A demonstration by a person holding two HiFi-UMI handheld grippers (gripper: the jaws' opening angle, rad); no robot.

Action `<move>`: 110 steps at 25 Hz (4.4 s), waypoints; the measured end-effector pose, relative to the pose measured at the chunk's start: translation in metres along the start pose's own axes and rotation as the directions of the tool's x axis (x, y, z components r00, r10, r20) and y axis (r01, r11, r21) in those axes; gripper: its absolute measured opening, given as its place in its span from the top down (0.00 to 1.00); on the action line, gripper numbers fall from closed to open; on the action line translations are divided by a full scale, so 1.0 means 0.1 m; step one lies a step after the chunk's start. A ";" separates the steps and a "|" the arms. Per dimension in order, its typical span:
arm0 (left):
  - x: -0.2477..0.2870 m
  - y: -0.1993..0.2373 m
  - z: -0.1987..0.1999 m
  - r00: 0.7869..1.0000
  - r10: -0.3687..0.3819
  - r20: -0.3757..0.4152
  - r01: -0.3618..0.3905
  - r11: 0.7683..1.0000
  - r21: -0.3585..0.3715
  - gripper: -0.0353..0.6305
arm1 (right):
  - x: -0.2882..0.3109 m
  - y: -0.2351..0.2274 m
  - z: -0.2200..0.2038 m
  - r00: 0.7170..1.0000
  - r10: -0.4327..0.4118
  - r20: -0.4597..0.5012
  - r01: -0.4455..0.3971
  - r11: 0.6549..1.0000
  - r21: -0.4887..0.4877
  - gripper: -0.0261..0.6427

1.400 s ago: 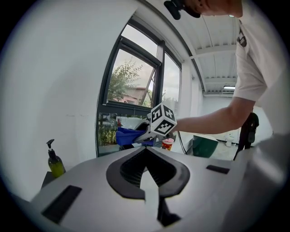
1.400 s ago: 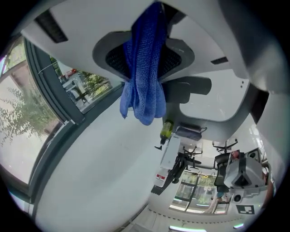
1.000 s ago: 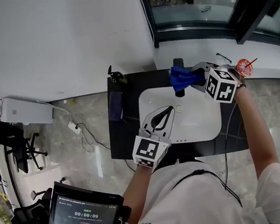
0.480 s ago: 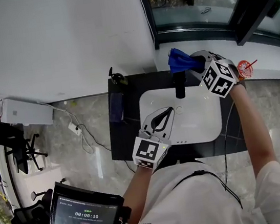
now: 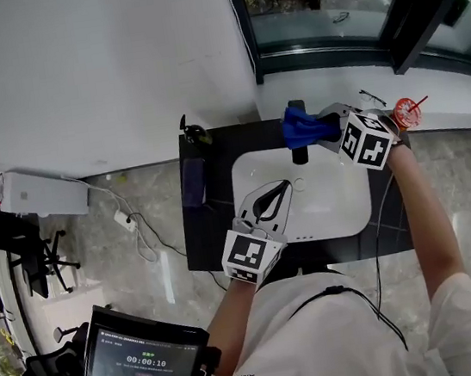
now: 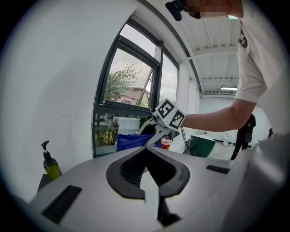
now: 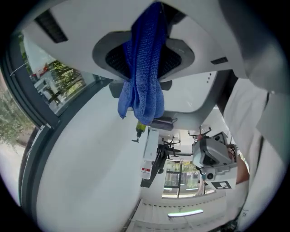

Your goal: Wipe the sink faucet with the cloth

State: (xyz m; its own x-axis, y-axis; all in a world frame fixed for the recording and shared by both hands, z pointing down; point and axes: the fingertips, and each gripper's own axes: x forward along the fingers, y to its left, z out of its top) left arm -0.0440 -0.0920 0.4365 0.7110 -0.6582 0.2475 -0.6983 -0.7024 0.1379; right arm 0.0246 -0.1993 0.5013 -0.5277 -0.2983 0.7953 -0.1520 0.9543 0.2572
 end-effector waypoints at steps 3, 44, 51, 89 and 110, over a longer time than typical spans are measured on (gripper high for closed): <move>0.00 -0.04 -0.03 1.000 -0.012 0.005 0.012 1.000 -0.006 0.96 | -0.10 0.15 0.06 0.997 0.050 0.056 -0.052 0.998 0.032 0.74; 0.00 -0.09 -0.11 0.999 -0.033 -0.022 0.033 0.999 -0.001 0.96 | -0.03 0.87 0.14 0.996 0.038 0.075 -0.035 0.998 -0.045 0.74; -0.07 -0.04 -0.12 0.999 0.005 -0.048 -0.005 1.000 -0.006 0.96 | 0.21 0.79 -0.07 0.995 -0.099 -0.015 0.094 0.974 -0.204 0.74; -0.08 0.00 -0.16 0.998 0.015 -0.056 -0.015 1.000 -0.002 0.96 | 0.33 0.58 -0.31 0.984 -0.167 -0.054 0.153 0.967 -0.202 0.74; -0.07 -0.02 -0.09 0.999 0.007 -0.038 -0.007 1.000 -0.003 0.96 | -0.15 0.50 -0.59 0.972 -0.233 -0.039 0.230 0.971 -0.070 0.74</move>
State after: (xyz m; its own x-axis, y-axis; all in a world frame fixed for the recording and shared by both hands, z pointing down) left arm -0.0488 -0.0836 0.4429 0.7026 -0.6521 0.2847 -0.7033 -0.6972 0.1388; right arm 0.0744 -0.1477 0.5350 -0.4452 -0.5126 0.7342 -0.2100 0.8569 0.4709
